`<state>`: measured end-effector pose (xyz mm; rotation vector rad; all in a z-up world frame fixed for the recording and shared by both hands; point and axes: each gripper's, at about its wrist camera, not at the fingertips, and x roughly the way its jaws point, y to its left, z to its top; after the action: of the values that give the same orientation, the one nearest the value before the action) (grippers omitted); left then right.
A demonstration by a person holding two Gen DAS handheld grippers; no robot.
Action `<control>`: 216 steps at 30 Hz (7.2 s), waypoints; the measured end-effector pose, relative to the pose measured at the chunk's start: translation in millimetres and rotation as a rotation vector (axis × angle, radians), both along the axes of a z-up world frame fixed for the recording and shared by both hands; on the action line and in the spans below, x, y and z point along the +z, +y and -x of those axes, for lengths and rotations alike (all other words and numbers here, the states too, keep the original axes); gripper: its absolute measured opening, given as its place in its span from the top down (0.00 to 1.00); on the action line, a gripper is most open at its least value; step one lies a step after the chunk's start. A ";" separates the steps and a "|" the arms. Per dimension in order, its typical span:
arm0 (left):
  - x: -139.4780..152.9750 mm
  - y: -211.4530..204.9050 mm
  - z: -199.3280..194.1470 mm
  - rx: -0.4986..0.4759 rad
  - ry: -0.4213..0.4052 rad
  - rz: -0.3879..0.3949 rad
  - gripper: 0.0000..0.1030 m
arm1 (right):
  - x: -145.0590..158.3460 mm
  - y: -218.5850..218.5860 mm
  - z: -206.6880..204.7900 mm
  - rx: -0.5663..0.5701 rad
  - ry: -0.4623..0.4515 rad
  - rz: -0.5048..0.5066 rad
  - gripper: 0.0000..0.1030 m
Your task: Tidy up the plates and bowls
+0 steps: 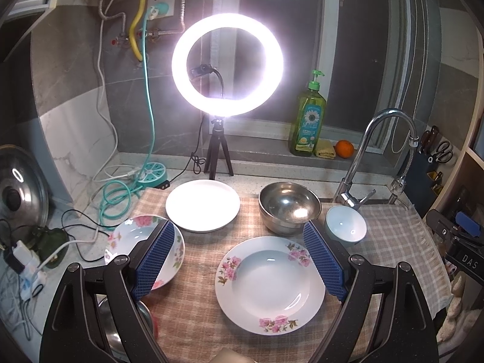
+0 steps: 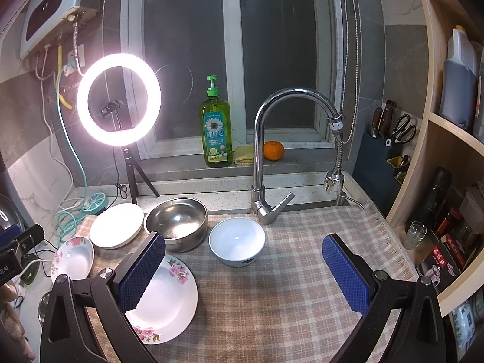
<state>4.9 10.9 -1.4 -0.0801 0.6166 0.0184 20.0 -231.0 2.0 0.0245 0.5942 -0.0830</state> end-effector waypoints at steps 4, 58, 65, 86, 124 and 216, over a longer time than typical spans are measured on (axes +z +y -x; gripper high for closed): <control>-0.2 -0.3 -1.1 0.001 0.001 0.000 0.15 | -0.3 1.3 0.0 -0.002 0.000 0.002 0.00; -55.1 32.9 -23.0 0.074 0.187 0.121 0.17 | -68.3 -5.6 -46.4 0.182 0.219 -0.170 0.01; -71.5 45.3 -26.7 0.109 0.239 0.166 0.22 | -81.6 -3.4 -59.3 0.243 0.273 -0.196 0.10; -144.2 51.6 -54.8 0.061 0.440 0.356 0.65 | -158.2 -2.9 -92.0 0.372 0.523 -0.391 0.66; -190.9 74.1 -86.2 0.098 0.560 0.501 0.85 | -211.6 -11.8 -132.2 0.336 0.662 -0.618 0.77; -190.8 47.6 -78.4 -0.017 0.606 0.485 0.85 | -215.9 -30.0 -73.4 0.220 0.699 -0.676 0.91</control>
<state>83.3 58.5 -192.2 -0.5541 1.2186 -0.1283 93.4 -261.0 -213.9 0.6046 1.2972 0.3416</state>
